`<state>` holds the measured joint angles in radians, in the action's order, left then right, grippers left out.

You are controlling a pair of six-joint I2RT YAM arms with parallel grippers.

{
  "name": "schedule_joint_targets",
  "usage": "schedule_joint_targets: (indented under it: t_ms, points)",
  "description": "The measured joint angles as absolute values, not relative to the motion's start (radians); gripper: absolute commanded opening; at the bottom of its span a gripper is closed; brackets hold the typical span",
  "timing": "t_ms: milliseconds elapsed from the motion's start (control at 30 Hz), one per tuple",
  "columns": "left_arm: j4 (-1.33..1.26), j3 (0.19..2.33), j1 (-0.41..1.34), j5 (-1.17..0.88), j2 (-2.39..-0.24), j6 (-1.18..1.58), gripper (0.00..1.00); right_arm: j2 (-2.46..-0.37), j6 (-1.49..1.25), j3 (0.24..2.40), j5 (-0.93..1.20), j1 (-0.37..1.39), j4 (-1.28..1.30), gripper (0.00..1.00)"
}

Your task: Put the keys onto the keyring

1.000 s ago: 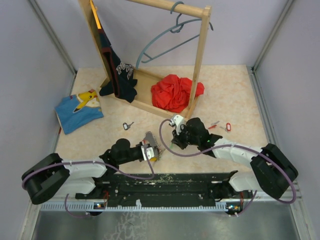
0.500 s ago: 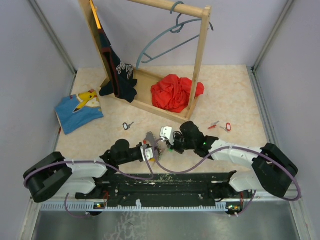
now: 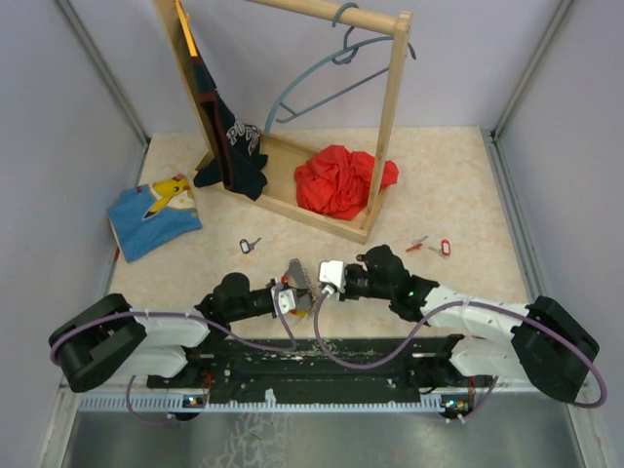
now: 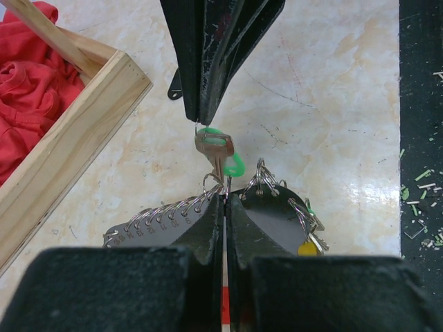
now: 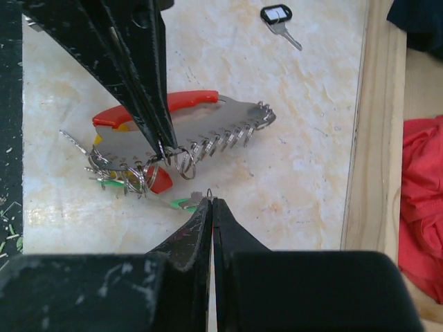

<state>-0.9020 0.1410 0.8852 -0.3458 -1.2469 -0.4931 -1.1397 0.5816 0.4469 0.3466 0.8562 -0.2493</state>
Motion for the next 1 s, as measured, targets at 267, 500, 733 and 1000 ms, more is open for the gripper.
schedule_joint_targets:
  t_ms: [267,500,733,1000]
  points:
    - [-0.914,0.141,0.884,-0.360,-1.266,-0.491,0.00,-1.140,0.639,0.412,0.350,0.903,-0.290,0.00]
    - [-0.913,0.141,0.884,-0.361,-1.270,-0.493,0.00,-1.143,0.639,0.405,0.351,0.922,-0.306,0.00]
    - [-0.913,0.141,0.884,-0.361,-1.270,-0.495,0.00,-1.153,0.599,0.403,0.361,0.922,-0.299,0.00]
    - [-0.911,0.141,0.884,-0.362,-1.270,-0.503,0.00,-1.138,0.635,0.373,0.369,0.922,-0.337,0.00]
